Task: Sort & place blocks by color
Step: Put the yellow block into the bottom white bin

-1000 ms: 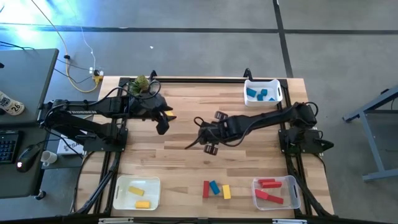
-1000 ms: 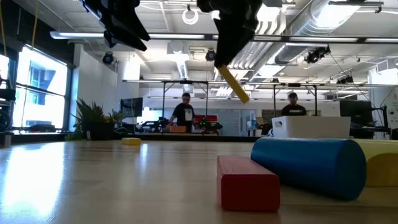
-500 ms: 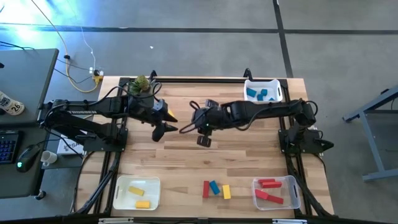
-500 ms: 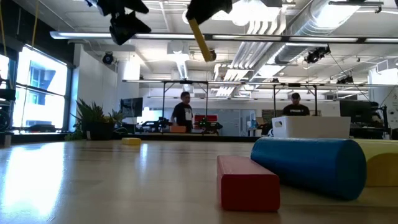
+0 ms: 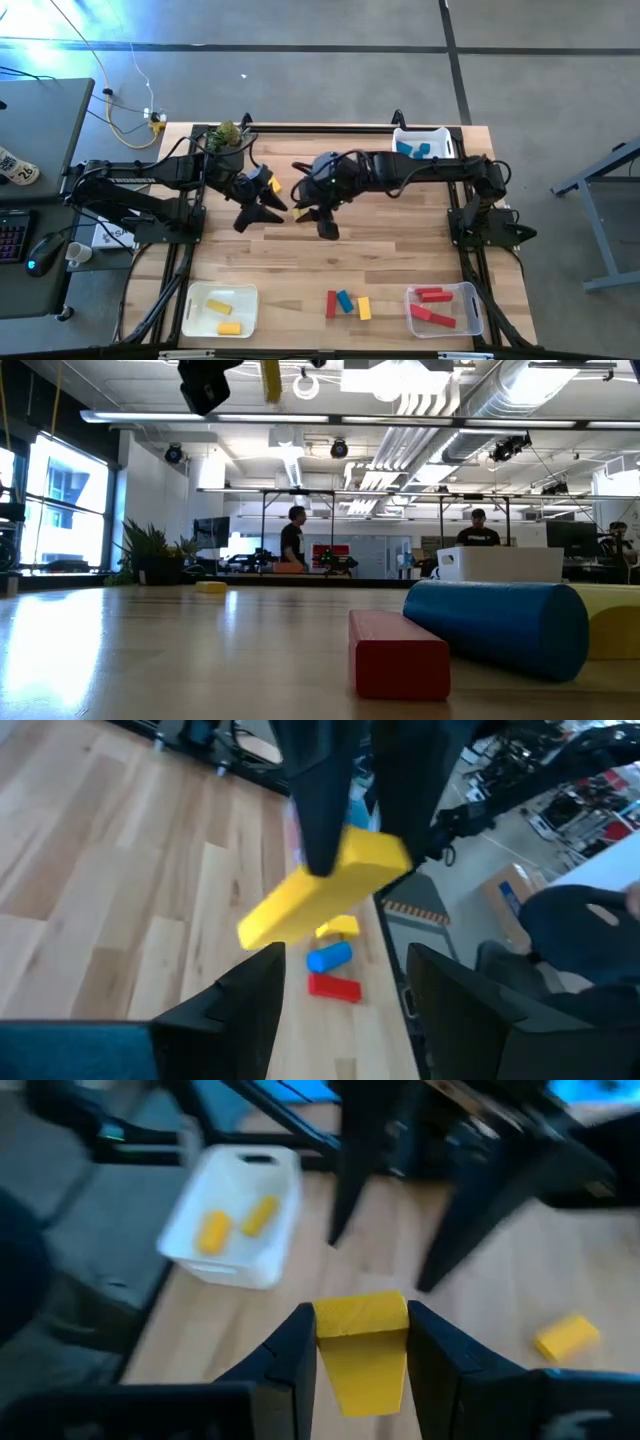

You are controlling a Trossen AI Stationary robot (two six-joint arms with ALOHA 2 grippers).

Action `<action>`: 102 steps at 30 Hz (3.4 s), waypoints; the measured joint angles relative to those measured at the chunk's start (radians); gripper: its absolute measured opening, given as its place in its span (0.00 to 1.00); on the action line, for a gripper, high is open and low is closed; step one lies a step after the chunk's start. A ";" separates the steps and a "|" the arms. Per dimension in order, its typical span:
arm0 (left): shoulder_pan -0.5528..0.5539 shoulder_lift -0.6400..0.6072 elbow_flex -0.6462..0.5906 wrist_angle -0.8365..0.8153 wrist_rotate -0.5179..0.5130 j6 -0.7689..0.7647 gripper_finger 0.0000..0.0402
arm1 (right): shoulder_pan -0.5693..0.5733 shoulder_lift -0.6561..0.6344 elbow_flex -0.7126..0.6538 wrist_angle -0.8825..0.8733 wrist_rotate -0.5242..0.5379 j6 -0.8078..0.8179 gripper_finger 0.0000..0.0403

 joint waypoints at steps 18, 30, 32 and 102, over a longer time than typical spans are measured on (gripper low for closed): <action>0.000 0.000 0.000 0.113 0.101 -0.002 0.49 | -0.091 0.000 0.000 0.227 -0.451 -0.047 0.23; 0.000 0.000 0.000 0.231 0.158 -0.016 0.49 | -0.110 0.000 0.000 0.295 -0.451 -0.076 0.23; 0.000 0.000 0.000 0.242 0.158 -0.031 0.49 | -0.115 0.000 0.000 0.314 -0.451 -0.077 0.23; -0.638 -0.045 -0.001 -0.656 -0.111 -0.490 0.10 | -0.176 0.001 -0.004 0.209 0.087 -0.086 0.47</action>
